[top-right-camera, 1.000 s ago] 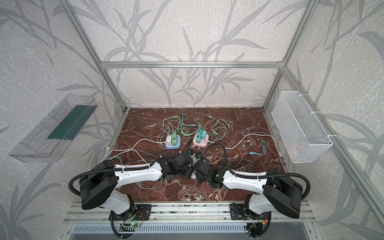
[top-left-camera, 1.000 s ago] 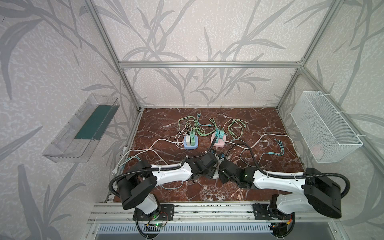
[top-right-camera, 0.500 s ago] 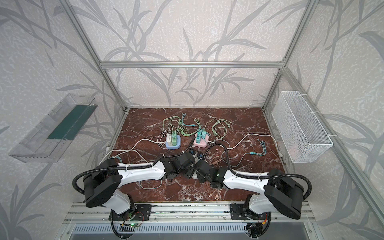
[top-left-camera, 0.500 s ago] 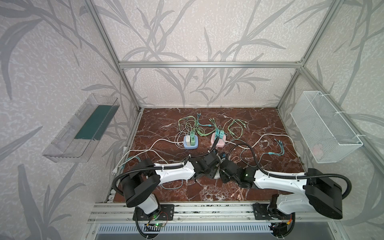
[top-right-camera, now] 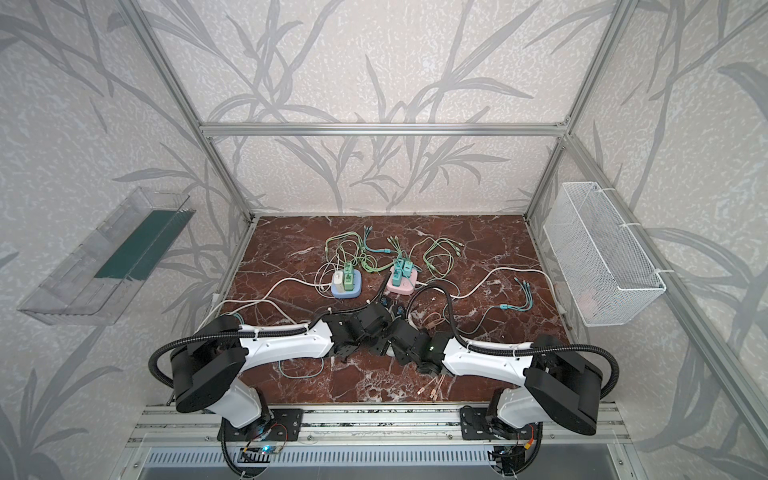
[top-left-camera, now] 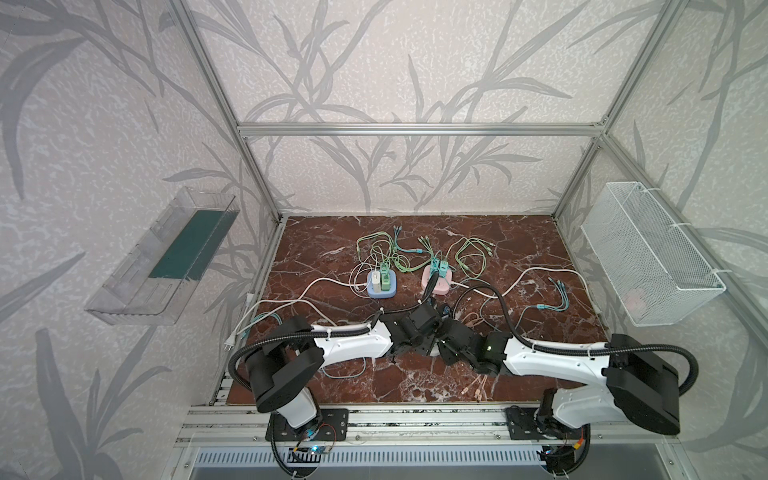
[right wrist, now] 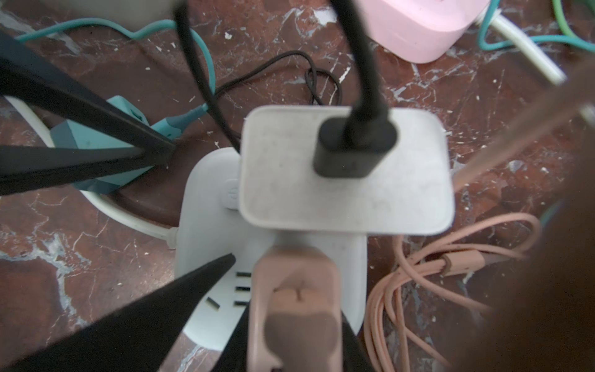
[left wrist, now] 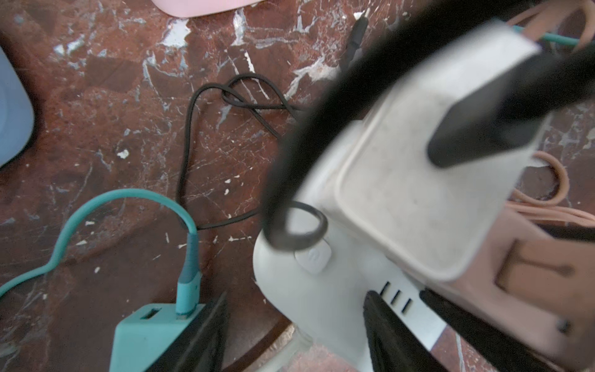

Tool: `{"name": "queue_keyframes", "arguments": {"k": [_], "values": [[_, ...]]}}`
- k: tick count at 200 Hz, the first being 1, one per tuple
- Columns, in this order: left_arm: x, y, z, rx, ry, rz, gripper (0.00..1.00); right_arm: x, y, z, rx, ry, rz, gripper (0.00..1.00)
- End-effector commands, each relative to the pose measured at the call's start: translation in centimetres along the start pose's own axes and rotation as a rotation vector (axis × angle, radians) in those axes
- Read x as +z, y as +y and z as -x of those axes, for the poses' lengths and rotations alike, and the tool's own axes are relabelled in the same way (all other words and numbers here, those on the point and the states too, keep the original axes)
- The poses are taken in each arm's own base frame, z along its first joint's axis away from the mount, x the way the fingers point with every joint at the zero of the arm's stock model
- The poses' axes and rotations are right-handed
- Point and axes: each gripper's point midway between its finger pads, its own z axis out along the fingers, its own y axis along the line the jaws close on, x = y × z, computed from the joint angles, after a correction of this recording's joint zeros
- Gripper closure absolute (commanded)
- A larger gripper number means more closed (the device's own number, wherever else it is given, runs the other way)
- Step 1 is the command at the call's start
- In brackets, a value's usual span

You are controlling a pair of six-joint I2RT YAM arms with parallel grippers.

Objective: Pull the plug off the socket
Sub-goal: 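Pull the pink charger out of the white strip with the right gripper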

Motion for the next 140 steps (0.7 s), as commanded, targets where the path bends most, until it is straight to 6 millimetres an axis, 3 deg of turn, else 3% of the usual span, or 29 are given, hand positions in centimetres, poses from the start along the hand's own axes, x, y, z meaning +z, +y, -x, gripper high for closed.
{"name": "queue_keyframes", "arguments": {"k": [1, 84, 117, 122, 140], "values": [[1.0, 2.3, -3.3, 0.014, 0.113, 0.109, 0.33, -1.4, 0.0, 2.2, 0.04, -0.09, 0.019, 0.9], [1.0, 2.7, -3.6, 0.005, 0.12, 0.128, 0.33, -1.5, 0.3, 1.4, 0.01, -0.017, 0.052, 0.89], [0.4, 3.1, -3.4, -0.006, 0.098, 0.139, 0.33, -1.9, -1.4, 1.0, 0.028, -0.049, -0.008, 0.89], [0.4, 3.1, -3.4, -0.006, 0.095, 0.137, 0.33, -1.8, -2.4, 1.3, 0.053, -0.06, -0.027, 0.89], [0.2, 3.0, -3.2, -0.009, 0.075, 0.125, 0.33, -2.3, -2.8, 1.3, 0.065, -0.083, 0.002, 0.87]]}}
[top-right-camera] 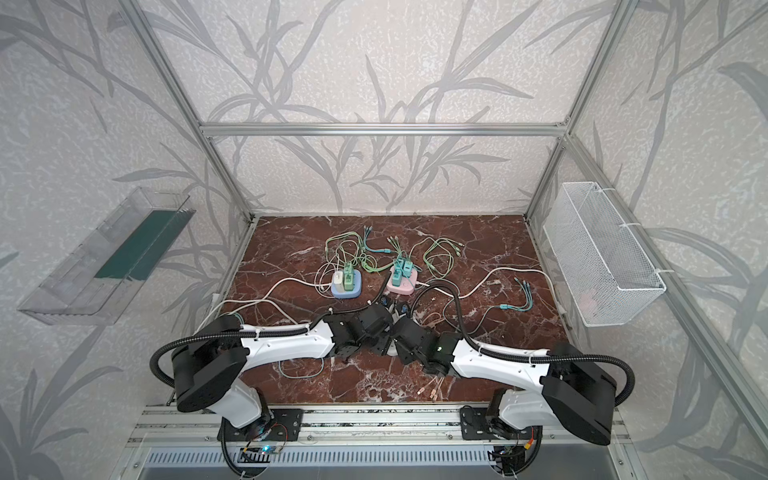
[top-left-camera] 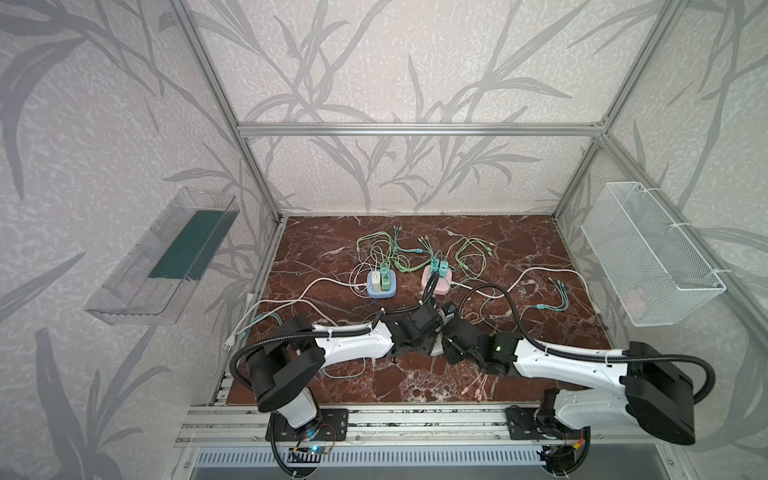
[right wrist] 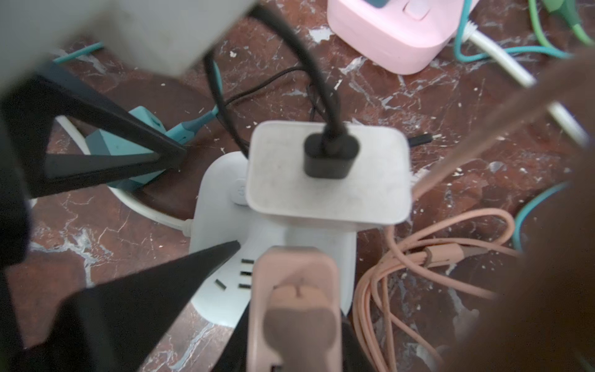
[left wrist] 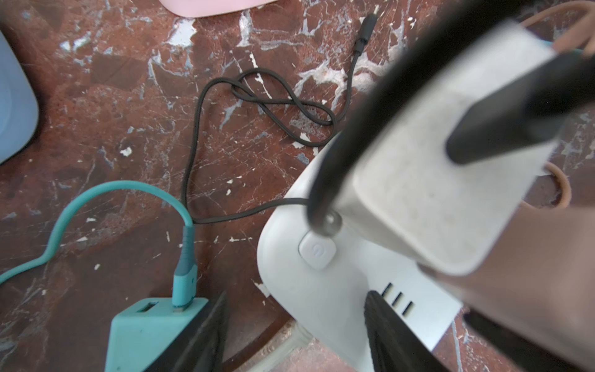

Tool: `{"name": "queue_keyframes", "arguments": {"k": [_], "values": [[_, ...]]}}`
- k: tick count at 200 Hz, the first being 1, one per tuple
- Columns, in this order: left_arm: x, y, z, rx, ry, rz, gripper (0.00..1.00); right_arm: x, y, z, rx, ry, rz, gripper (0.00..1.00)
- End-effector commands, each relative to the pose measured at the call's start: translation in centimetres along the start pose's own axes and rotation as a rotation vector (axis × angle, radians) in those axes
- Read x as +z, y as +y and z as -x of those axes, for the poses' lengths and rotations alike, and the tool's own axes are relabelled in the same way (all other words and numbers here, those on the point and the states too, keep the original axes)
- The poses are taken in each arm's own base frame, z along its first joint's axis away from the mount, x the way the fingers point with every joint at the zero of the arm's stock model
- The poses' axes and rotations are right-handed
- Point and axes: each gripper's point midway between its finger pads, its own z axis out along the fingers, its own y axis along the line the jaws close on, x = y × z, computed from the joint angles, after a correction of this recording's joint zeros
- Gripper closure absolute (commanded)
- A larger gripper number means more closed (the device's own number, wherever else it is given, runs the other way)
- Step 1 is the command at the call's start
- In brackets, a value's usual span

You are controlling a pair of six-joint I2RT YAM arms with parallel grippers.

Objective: Pull the plug off the socket
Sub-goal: 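Pull the pink charger out of the white strip with the right gripper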

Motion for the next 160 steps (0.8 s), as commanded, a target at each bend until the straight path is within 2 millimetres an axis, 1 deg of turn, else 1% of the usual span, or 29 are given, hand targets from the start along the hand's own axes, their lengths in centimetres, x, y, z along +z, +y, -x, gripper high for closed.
{"name": "queue_keyframes", "arguments": {"k": [1, 16, 48, 67, 83, 116, 131, 160], "values": [[0.2, 2.8, -3.1, 0.013, 0.08, 0.106, 0.33, -1.0, -1.5, 0.6, 0.026, -0.054, -0.009, 0.87], [0.1, 2.6, -2.9, 0.009, 0.064, 0.091, 0.33, -1.1, -1.8, 0.5, 0.049, -0.061, 0.024, 0.87], [-0.2, 2.2, -2.4, 0.014, 0.042, 0.067, 0.33, -1.6, -3.2, -0.1, 0.13, -0.069, 0.069, 0.87], [-0.4, 2.1, -2.1, 0.013, 0.024, 0.055, 0.33, -1.9, -3.5, -0.4, 0.164, -0.07, 0.115, 0.86], [-0.6, 1.9, -1.8, 0.007, 0.005, 0.039, 0.33, -2.0, -4.0, -1.1, 0.197, -0.053, 0.136, 0.85], [-1.2, 1.5, -1.2, 0.008, -0.027, 0.017, 0.33, -1.8, -5.7, -2.8, 0.275, 0.007, 0.139, 0.82], [-1.5, 1.4, -0.9, 0.013, -0.046, 0.007, 0.33, -1.8, -6.3, -3.2, 0.302, 0.021, 0.136, 0.82], [-2.0, 1.2, -0.5, 0.016, -0.078, -0.009, 0.33, -1.7, -6.8, -3.8, 0.351, 0.038, 0.142, 0.8]]}}
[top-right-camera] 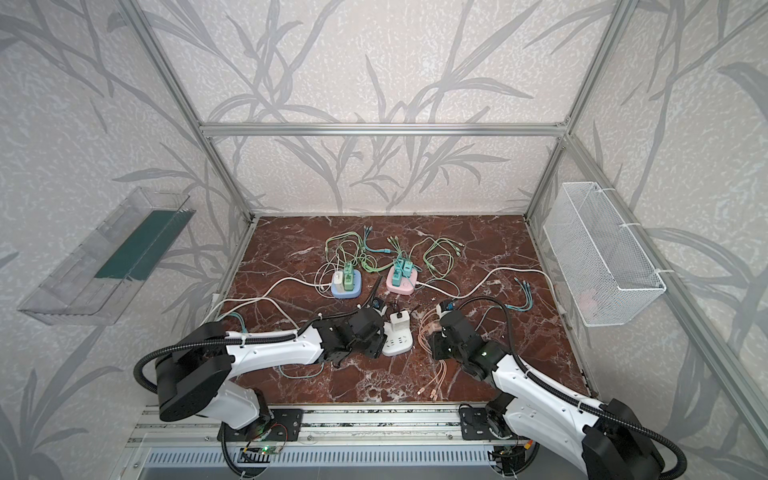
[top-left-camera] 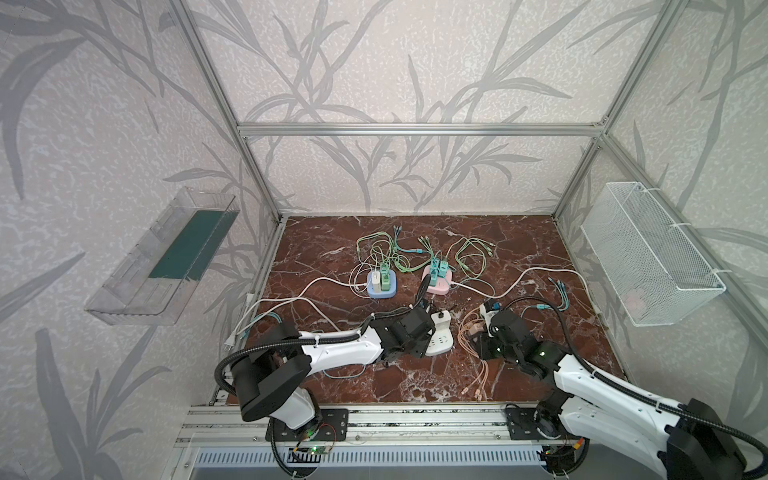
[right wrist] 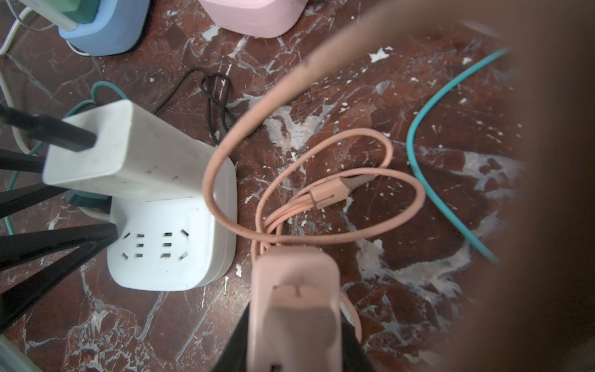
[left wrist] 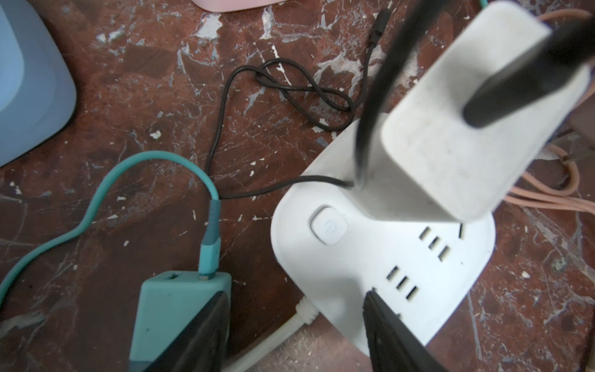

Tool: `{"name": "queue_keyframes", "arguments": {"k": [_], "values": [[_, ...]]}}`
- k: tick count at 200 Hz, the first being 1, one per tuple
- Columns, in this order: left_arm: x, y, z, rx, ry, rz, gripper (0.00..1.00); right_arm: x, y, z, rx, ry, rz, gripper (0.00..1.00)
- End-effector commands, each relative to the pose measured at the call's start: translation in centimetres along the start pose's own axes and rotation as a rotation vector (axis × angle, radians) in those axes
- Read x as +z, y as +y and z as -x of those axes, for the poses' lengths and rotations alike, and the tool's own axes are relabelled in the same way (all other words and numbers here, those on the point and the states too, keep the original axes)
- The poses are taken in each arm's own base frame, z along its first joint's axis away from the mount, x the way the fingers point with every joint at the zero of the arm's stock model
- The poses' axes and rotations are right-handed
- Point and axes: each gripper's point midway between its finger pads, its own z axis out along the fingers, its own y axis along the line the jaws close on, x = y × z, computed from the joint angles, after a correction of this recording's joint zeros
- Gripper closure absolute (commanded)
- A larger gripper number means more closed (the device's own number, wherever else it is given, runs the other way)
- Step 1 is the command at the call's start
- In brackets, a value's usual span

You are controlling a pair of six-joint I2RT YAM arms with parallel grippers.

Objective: Pull the plug off the socket
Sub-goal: 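Pull the pink charger out of the white strip with the right gripper, then lower the pink charger onto the table and open the right gripper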

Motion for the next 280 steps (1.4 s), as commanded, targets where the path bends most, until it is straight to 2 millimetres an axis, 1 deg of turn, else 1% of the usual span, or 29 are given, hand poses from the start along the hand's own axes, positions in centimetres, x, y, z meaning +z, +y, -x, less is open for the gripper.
{"name": "queue_keyframes", "arguments": {"k": [1, 30, 64, 105, 136, 193, 210, 234, 280], "values": [[-0.8, 0.2, 0.6, 0.007, -0.039, -0.001, 0.33, 0.0, -0.1, -1.0, 0.044, 0.038, 0.032, 0.8], [-0.9, 0.1, 0.6, 0.012, -0.044, -0.007, 0.33, 0.4, -0.4, -1.5, 0.083, 0.061, 0.044, 0.79], [-1.0, -0.1, 0.6, 0.013, -0.049, -0.012, 0.33, 0.7, -0.8, -1.8, 0.109, 0.082, 0.043, 0.79], [-1.2, -0.1, 0.7, 0.015, -0.059, -0.014, 0.33, 0.9, -1.7, -2.1, 0.14, 0.1, 0.016, 0.77], [-1.5, 0.1, 1.0, 0.01, -0.083, -0.01, 0.32, 1.0, -2.3, -2.2, 0.159, 0.109, -0.004, 0.68], [-2.3, 0.2, 1.5, 0.002, -0.136, -0.026, 0.32, 0.2, -2.6, -1.3, 0.157, 0.082, -0.038, 0.47], [-2.4, 0.4, 1.5, 0.003, -0.141, -0.018, 0.32, -0.3, -2.9, -1.0, 0.144, 0.073, -0.062, 0.43], [-2.7, 0.8, 1.7, -0.005, -0.154, -0.001, 0.32, -1.4, -2.9, 0.0, 0.123, 0.041, -0.079, 0.38], [-2.8, 0.9, 1.7, -0.01, -0.162, 0.001, 0.3, -3.5, -2.7, 1.8, 0.095, -0.018, -0.096, 0.33]]}}
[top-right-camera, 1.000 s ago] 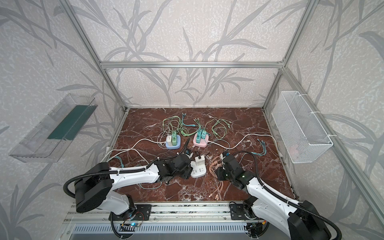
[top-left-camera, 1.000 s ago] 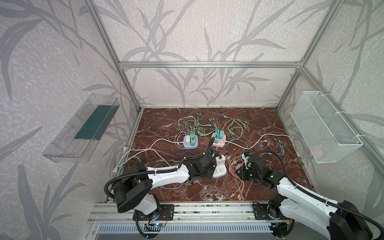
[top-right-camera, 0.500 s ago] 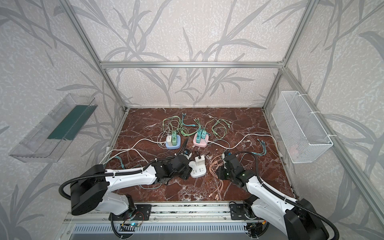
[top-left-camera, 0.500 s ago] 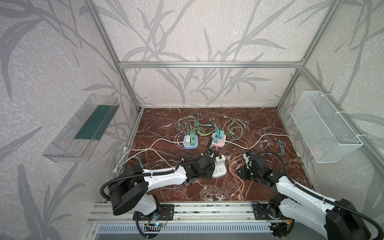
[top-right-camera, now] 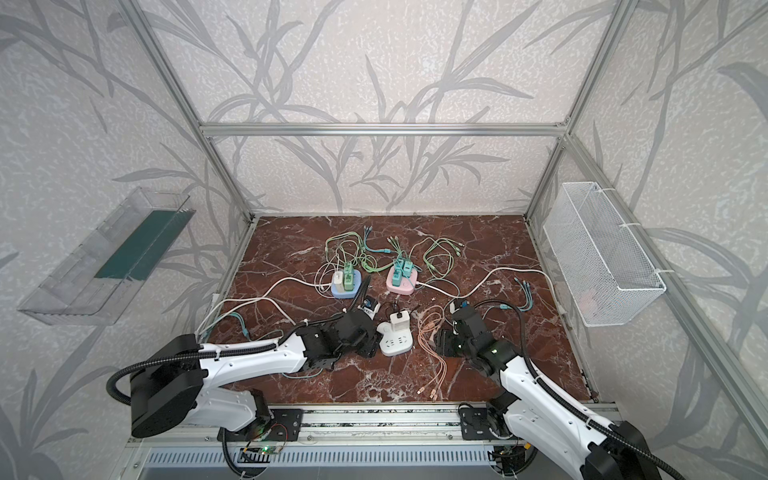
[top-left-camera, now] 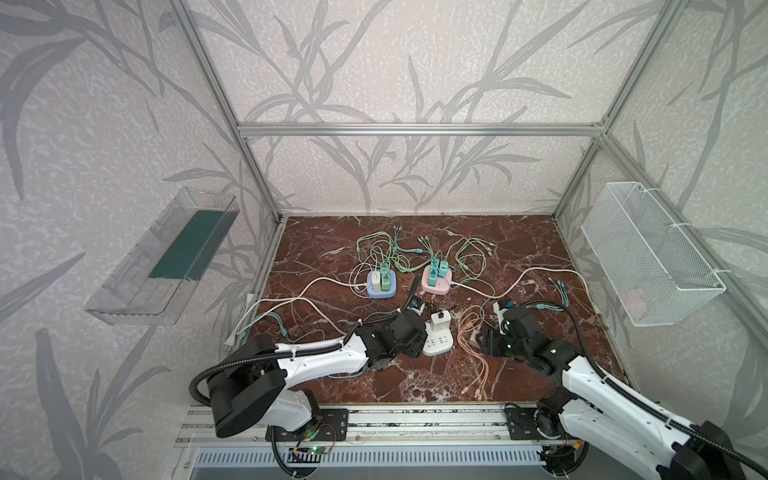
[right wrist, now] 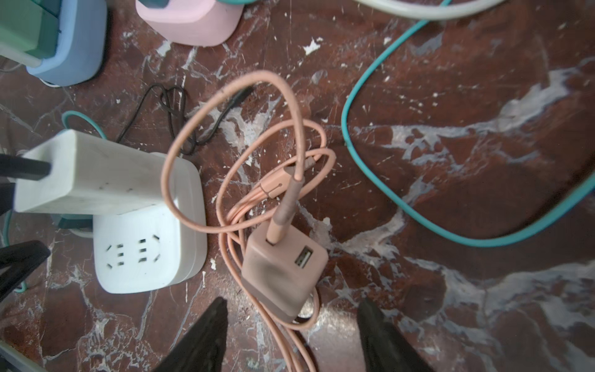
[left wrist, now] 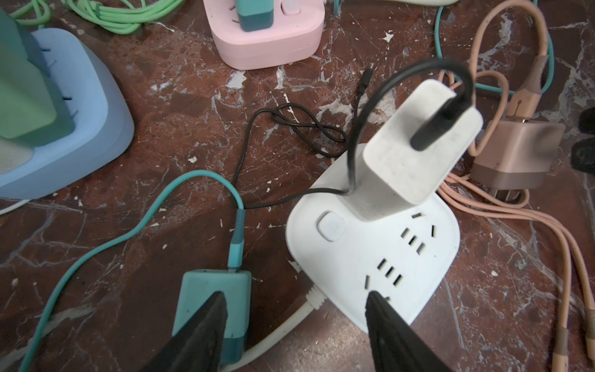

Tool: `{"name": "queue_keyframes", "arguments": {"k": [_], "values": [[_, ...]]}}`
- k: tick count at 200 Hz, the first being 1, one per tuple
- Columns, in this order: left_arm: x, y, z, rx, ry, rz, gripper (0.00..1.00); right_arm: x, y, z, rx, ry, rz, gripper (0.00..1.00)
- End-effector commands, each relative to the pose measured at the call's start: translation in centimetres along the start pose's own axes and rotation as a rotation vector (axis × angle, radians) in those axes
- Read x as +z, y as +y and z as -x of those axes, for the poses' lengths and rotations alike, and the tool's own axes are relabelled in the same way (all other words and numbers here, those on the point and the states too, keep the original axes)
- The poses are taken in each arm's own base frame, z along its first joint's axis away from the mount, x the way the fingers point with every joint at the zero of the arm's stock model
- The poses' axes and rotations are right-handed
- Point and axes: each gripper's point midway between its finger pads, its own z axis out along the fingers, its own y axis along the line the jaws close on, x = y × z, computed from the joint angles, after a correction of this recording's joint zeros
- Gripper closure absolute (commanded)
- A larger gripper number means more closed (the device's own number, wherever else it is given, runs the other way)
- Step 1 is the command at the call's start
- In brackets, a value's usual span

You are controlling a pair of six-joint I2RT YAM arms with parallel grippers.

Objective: Pull the plug off the socket
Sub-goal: 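Lower the pink charger onto the table and open the right gripper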

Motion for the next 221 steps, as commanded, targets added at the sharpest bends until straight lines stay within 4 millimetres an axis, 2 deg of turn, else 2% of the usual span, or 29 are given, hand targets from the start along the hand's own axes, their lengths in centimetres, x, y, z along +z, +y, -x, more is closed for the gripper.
{"name": "queue_keyframes", "arguments": {"k": [1, 38, 69, 115, 160, 221], "values": [[-0.5, 0.3, 0.5, -0.001, -0.029, 0.013, 0.3, -1.5, -0.3, 1.0, -0.021, -0.025, -0.039, 0.33], [-0.6, 0.5, 0.7, 0.003, -0.039, 0.021, 0.3, -2.6, 1.0, 2.0, -0.053, -0.067, 0.005, 0.29], [-0.5, 0.6, 0.5, 0.004, -0.037, 0.027, 0.3, -2.8, 3.7, 2.6, -0.14, -0.132, 0.069, 0.29], [-0.1, 0.3, 0.3, -0.001, -0.028, 0.018, 0.29, -2.3, 7.5, 2.8, -0.319, -0.21, 0.07, 0.28], [-0.4, 1.0, 0.4, -0.025, -0.053, 0.039, 0.29, -0.8, 10.2, 3.2, -0.389, -0.222, 0.053, 0.27], [-0.9, 1.8, 0.0, -0.033, -0.078, 0.054, 0.27, 1.8, 12.0, 3.3, -0.44, -0.19, -0.026, 0.26]]}}
